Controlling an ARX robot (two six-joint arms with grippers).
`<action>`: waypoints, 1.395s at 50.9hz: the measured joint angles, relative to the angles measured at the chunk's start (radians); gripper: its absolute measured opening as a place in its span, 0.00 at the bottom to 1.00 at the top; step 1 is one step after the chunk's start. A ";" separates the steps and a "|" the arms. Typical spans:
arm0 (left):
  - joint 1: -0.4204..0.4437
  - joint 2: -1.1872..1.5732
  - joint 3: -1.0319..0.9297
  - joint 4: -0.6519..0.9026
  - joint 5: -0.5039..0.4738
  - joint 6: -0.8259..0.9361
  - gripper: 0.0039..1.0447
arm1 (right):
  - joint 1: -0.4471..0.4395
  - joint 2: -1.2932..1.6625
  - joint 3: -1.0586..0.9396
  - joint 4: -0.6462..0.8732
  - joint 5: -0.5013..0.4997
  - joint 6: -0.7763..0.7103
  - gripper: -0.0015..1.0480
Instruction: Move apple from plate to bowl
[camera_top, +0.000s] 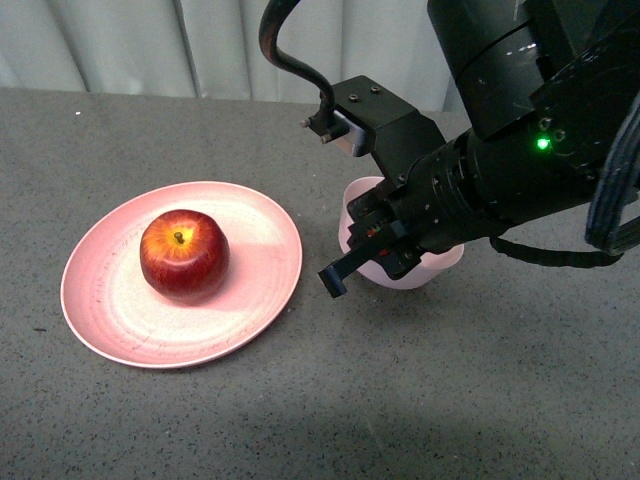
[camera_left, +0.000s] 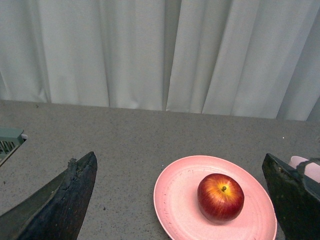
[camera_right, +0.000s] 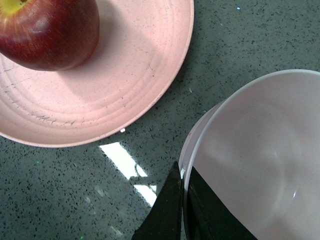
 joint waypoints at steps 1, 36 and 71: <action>0.000 0.000 0.000 0.000 0.000 0.000 0.94 | 0.002 0.007 0.005 0.000 0.000 0.000 0.01; 0.000 0.000 0.000 0.000 0.000 0.000 0.94 | 0.032 0.084 0.047 0.030 -0.014 0.042 0.01; 0.000 0.000 0.000 0.000 0.000 0.000 0.94 | -0.071 -0.239 -0.262 0.512 0.256 0.147 0.91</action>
